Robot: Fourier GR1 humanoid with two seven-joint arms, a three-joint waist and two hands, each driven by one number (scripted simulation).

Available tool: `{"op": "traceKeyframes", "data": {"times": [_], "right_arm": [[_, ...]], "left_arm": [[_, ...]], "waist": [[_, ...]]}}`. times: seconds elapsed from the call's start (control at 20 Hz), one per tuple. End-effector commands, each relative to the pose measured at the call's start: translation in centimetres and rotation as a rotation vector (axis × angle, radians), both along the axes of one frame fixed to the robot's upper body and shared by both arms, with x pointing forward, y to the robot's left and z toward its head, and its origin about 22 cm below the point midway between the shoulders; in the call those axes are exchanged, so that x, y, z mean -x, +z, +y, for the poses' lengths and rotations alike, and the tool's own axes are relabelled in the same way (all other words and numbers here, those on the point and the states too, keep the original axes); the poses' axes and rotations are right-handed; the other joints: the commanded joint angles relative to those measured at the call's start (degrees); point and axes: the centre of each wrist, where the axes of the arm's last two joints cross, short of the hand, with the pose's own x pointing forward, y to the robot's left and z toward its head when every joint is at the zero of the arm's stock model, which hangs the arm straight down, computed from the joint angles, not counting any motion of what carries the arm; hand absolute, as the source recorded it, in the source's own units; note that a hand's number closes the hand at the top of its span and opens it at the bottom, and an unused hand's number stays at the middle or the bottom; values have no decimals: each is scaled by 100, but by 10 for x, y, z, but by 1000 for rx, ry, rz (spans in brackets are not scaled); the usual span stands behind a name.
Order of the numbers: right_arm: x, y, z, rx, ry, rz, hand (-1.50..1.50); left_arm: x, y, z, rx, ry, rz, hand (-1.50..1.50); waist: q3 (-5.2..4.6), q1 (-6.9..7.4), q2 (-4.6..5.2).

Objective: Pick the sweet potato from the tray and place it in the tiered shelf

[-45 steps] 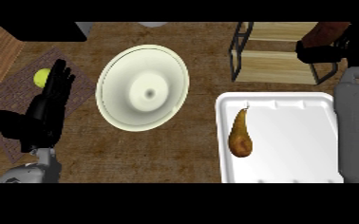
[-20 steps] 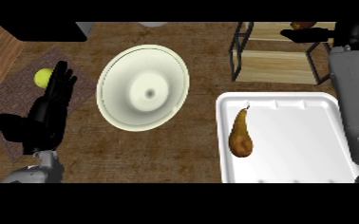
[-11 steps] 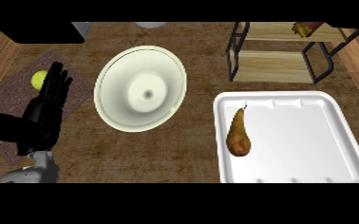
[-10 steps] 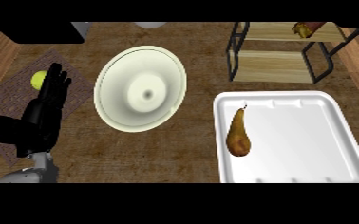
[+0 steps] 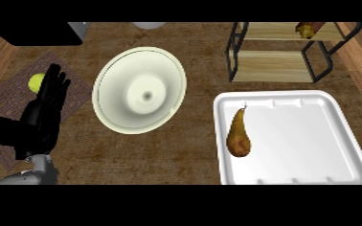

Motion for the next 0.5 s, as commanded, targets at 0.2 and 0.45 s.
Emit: {"op": "traceKeyframes", "data": {"times": [0.2,0.45], "right_arm": [[91,24,-63,-10,76,-10,-150],[114,18,-71,-14,68,-33,-150]], "left_arm": [[-2,0,-3,16,-23,10,0],[10,13,-11,9,-27,-3,0]], "waist": [[3,1,8],[3,82,14]]}}
